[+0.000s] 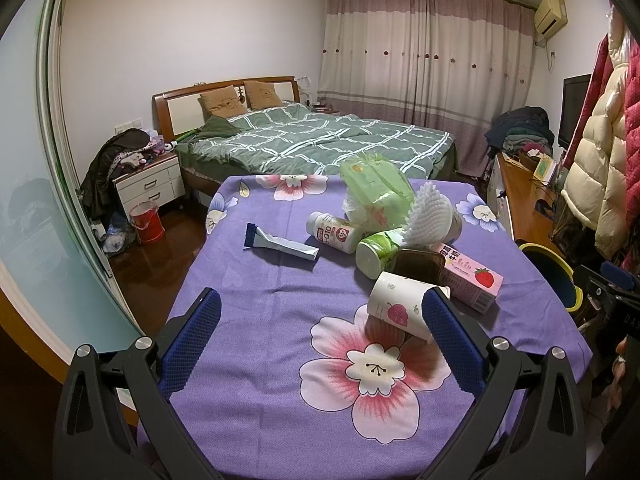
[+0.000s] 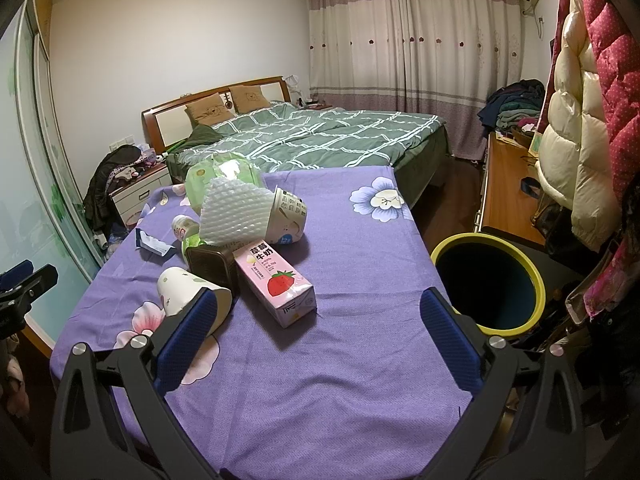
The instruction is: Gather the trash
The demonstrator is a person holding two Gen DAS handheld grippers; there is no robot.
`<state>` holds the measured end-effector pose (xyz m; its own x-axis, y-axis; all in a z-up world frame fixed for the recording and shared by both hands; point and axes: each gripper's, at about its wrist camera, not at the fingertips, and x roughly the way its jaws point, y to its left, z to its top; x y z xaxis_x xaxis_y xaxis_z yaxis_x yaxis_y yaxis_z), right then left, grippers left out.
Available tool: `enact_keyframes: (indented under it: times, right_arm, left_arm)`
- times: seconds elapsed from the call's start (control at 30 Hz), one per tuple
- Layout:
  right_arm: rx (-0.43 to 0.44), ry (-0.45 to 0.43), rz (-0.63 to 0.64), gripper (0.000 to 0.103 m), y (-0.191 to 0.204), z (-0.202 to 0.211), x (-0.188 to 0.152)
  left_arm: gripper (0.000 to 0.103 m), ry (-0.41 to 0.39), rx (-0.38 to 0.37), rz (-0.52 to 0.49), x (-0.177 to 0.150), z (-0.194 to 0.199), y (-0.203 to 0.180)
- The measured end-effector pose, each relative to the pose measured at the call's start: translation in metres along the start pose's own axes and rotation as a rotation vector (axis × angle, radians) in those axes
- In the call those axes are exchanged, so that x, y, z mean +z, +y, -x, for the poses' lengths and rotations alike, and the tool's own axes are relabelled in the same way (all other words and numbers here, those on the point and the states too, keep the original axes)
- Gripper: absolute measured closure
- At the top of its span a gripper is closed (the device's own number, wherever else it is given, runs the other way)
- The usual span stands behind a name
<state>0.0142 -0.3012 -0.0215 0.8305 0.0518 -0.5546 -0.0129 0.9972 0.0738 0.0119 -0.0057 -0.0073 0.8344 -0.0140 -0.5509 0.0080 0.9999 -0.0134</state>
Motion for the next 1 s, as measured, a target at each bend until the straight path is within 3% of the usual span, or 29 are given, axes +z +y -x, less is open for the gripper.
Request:
enact_keyframes:
  times: [0.57, 1.0]
  right_arm:
    - [0.022, 0.011, 0.017, 0.006, 0.008, -0.019, 0.005]
    - [0.141, 0.001, 0.041, 0.006, 0.065, -0.072, 0.044]
  left_arm:
    - [0.004, 0.011, -0.005, -0.016, 0.003, -0.017, -0.003]
    - [0.004, 0.020, 0.025, 0.000, 0.025, -0.062, 0.012]
